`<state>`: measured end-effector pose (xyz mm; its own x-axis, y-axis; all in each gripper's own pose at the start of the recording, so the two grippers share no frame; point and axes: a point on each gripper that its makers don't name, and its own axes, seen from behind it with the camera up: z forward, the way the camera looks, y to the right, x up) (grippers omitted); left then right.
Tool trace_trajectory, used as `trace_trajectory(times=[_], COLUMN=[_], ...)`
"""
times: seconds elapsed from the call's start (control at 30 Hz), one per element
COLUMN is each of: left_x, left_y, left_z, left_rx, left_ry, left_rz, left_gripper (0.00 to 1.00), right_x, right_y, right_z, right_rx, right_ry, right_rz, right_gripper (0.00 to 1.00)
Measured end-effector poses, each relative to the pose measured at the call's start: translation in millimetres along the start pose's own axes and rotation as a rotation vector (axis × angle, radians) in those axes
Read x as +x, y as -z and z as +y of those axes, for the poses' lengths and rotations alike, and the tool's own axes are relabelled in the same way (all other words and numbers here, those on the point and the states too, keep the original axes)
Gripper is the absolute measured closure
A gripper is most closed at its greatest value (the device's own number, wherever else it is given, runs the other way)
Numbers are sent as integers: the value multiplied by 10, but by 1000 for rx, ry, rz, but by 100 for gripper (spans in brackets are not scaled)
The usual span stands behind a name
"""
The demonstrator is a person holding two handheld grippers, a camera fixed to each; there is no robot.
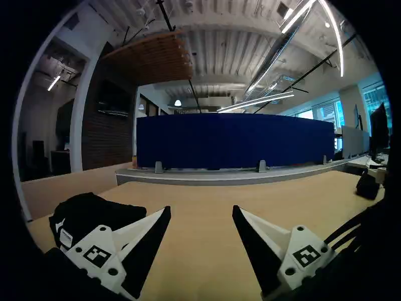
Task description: Fold towel
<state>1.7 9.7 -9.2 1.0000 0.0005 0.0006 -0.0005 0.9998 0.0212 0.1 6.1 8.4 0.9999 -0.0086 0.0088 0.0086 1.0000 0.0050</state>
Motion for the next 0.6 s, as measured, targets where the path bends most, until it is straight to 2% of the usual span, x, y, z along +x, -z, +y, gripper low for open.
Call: trace_trajectory(times=[0.6], left_x=[4], left_y=[-3], left_z=[-3], left_rx=[0], left_ry=[0], left_rz=[0], left_gripper=[9], right_x=[-15], right_y=[-7], right_z=[-7], right_rx=[3], right_ry=[-1], right_rz=[-1], right_gripper=[0])
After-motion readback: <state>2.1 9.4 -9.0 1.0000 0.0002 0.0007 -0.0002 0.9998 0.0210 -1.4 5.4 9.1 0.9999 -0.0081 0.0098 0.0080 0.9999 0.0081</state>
